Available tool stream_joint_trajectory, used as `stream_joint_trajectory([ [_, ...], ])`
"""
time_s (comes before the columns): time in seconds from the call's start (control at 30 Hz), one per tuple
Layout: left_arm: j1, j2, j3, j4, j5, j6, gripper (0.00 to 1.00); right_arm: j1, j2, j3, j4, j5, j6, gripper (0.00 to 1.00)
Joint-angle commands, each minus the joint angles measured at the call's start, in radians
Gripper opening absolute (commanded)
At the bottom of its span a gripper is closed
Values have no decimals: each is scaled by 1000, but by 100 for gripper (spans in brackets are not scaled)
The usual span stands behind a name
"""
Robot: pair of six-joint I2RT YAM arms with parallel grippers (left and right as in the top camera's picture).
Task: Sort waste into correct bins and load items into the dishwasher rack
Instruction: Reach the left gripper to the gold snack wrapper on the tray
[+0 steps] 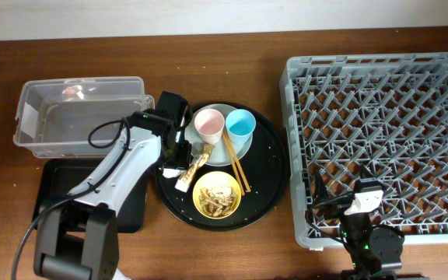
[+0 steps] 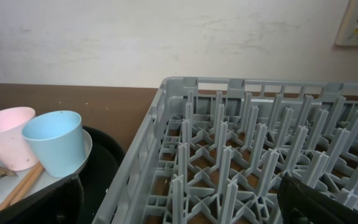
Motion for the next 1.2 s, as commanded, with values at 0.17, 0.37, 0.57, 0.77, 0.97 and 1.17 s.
stream_joint_trajectory([
  [0.17, 1, 11, 13, 46, -126, 149, 69, 5, -6, -7, -1, -2, -6, 98],
  [0.37, -2, 13, 13, -3, -85, 318, 69, 5, -6, -7, -1, -2, -6, 98],
  [0.57, -2, 13, 13, -6, -35, 323, 70, 5, -6, -7, -1, -2, -6, 98],
  [0.77, -2, 13, 14, -3, 82, 320, 69, 5, -6, -7, -1, -2, -6, 98],
  [0.97, -2, 5, 14, -3, 142, 293, 56, 5, -6, -7, -1, -2, -6, 99],
  [1.17, -2, 5, 14, 14, 188, 245, 47, 5, -6, -7, -1, -2, -6, 98],
])
